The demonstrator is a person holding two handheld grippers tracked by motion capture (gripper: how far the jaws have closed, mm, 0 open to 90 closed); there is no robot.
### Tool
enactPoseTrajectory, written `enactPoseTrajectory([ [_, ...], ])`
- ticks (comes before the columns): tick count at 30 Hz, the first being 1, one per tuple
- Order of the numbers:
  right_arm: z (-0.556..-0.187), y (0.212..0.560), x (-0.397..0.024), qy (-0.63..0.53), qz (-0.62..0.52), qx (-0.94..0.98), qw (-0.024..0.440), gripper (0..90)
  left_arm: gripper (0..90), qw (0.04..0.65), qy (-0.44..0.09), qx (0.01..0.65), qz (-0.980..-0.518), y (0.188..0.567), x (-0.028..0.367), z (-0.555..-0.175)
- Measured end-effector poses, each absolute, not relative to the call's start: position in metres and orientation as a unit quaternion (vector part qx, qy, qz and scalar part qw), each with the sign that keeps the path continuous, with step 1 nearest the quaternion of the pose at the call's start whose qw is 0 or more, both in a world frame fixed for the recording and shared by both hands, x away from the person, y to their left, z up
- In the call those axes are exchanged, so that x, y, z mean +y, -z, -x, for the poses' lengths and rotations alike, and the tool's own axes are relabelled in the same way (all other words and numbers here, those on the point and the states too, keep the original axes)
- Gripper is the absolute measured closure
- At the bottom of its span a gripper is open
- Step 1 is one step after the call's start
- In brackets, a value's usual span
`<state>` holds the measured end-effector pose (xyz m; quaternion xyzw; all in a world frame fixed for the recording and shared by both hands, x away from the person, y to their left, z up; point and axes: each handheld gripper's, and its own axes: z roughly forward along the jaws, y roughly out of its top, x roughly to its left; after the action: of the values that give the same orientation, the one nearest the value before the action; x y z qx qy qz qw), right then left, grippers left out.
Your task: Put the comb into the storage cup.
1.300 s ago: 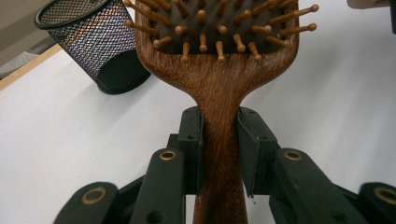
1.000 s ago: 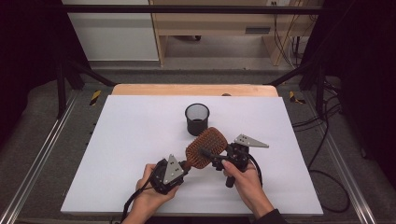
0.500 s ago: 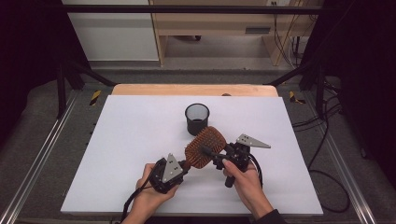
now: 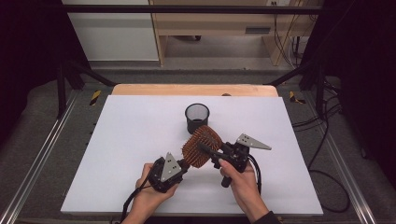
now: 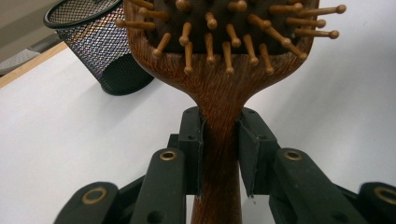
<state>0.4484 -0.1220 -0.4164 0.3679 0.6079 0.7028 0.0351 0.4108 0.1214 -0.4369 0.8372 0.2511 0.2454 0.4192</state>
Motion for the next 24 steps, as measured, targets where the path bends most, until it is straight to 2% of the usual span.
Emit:
enactPoseTrajectory([
  [10, -0.444, 0.403, -0.115, -0.708, -0.37, 0.6, 0.049, 51.4, 69.6, 0.451, -0.242, 0.275, -0.814, 0.432, 0.127, -0.413],
  [18, -0.454, 0.403, -0.143, -0.707, -0.401, 0.577, 0.082, 51.5, 41.1, 0.484, -0.239, 0.307, -0.784, 0.426, 0.142, -0.417],
  [24, -0.46, 0.403, -0.175, -0.708, -0.429, 0.552, 0.099, 51.5, 27.6, 0.505, -0.254, 0.341, -0.751, 0.42, 0.175, -0.422],
])
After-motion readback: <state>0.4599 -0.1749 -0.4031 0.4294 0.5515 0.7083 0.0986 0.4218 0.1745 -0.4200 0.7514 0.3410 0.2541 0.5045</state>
